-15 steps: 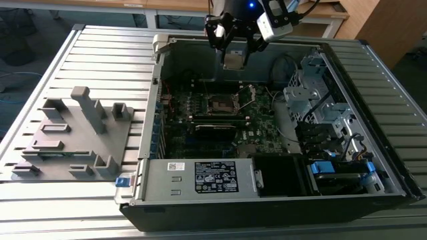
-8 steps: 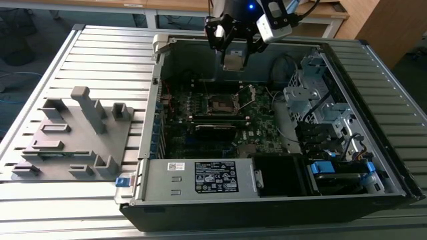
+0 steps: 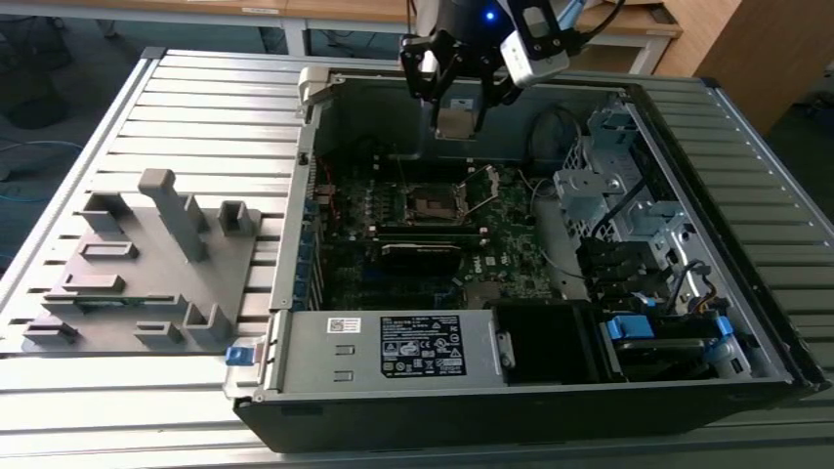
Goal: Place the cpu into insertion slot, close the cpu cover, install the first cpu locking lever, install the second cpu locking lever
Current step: 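Place the cpu into insertion slot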
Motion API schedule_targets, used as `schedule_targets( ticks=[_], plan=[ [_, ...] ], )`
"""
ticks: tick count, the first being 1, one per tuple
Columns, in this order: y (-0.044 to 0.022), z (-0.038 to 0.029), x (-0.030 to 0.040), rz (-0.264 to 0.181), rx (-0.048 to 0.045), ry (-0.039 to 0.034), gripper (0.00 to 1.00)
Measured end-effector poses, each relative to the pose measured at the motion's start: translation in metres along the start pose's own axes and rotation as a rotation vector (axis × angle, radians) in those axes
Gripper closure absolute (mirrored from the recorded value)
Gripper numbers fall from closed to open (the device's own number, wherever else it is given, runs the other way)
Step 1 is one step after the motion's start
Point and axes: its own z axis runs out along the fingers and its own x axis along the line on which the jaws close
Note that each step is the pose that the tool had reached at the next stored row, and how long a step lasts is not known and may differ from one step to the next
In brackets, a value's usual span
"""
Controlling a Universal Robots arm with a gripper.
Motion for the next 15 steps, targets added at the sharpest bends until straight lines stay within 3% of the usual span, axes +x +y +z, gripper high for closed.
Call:
schedule_targets(
  ticks=[15],
  plan=[
    [-0.0005, 0.0057, -0.0001, 0.0, 0.0, 0.0, 0.46]
  ],
)
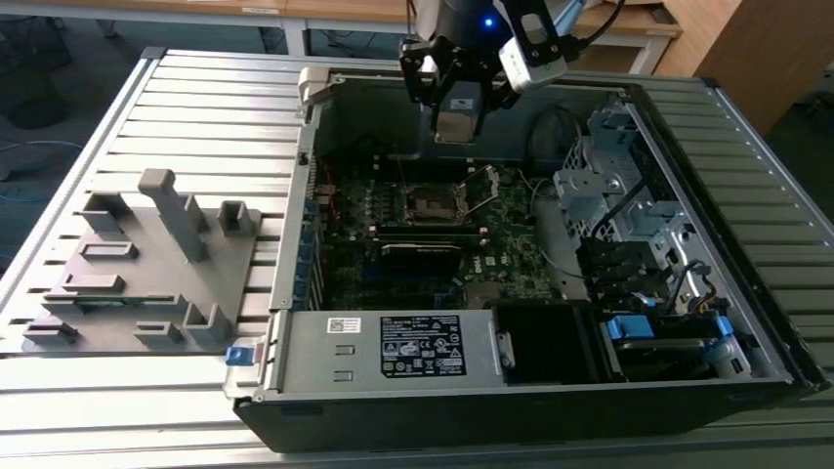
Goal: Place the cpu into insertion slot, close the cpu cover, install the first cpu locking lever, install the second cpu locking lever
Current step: 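Place the cpu into insertion slot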
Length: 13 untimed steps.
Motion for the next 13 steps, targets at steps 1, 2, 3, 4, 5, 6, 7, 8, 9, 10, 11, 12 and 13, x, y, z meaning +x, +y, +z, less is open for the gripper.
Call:
schedule_targets(
  ticks=[1, 2, 3, 4, 5, 6, 7, 8, 9, 10, 11, 12, 13],
  plan=[
    [-0.0001, 0.0007, 0.0, 0.0, 0.0001, 0.0, 0.46],
    [-0.0001, 0.0011, 0.0, 0.0, 0.0001, 0.0, 0.46],
    [-0.0001, 0.0012, 0.0, 0.0, 0.0003, 0.0001, 0.46],
    [-0.0001, 0.0012, 0.0, 0.0, 0.0004, 0.0001, 0.46],
    [-0.0002, 0.0023, 0.0, 0.0, 0.0, 0.0, 0.46],
    [-0.0004, 0.0048, -0.0001, 0.0, 0.0001, 0.0, 0.46],
    [-0.0004, 0.0049, -0.0001, 0.0, 0.0, 0.0, 0.46],
    [-0.0004, 0.0051, -0.0001, 0.0, -0.0001, 0.0, 0.46],
    [-0.0005, 0.0053, -0.0001, 0.0, -0.0001, -0.0001, 0.46],
    [-0.0005, 0.0054, -0.0001, 0.0, 0.0, 0.0, 0.46],
    [-0.0005, 0.0055, -0.0001, 0.0, 0.0001, 0.0001, 0.46],
    [-0.0005, 0.0055, -0.0001, 0.0, 0.0001, 0.0, 0.46],
    [-0.0005, 0.0056, -0.0001, 0.0, 0.0001, 0.0, 0.46]
  ],
)
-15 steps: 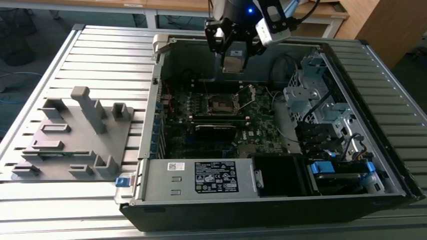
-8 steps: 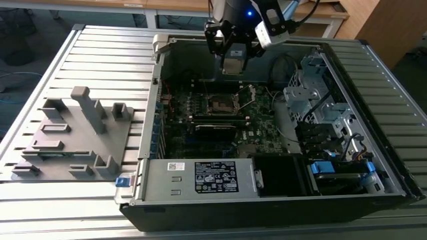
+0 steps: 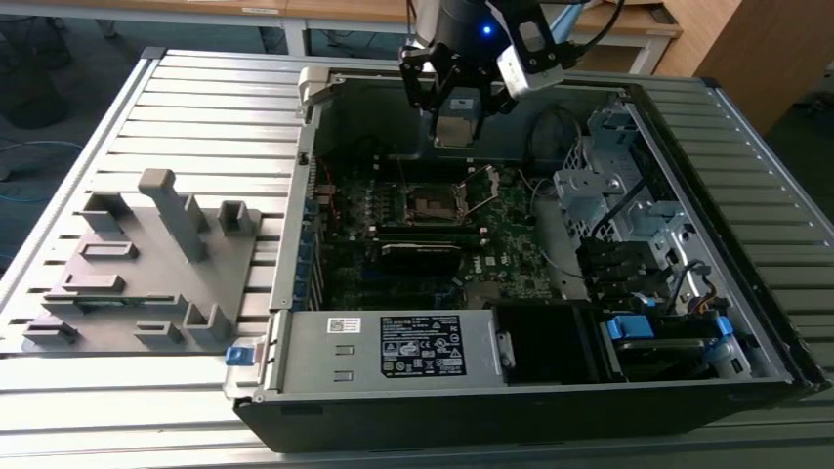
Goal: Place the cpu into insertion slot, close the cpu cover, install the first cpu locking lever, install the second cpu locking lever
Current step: 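Place the cpu into insertion slot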
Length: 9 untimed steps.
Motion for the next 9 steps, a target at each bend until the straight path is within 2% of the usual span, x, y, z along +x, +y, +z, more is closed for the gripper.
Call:
schedule_targets(
  ticks=[6, 9],
  plan=[
    [-0.0001, 0.0012, 0.0, 0.0, -0.0001, 0.0, 0.46],
    [-0.0003, 0.0041, -0.0001, 0.0, -0.0001, 0.0, 0.46]
  ],
)
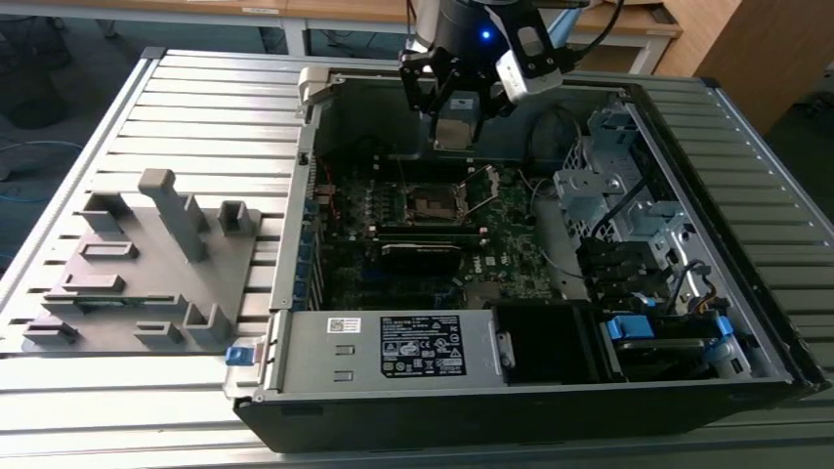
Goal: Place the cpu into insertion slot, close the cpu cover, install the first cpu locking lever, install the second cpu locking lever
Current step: 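Place the cpu into insertion slot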
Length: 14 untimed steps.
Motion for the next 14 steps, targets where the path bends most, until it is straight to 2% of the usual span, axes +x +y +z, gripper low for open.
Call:
schedule_targets(
  ticks=[14],
  plan=[
    [-0.0002, 0.0022, 0.0, 0.0, -0.0002, -0.0001, 0.46]
  ],
)
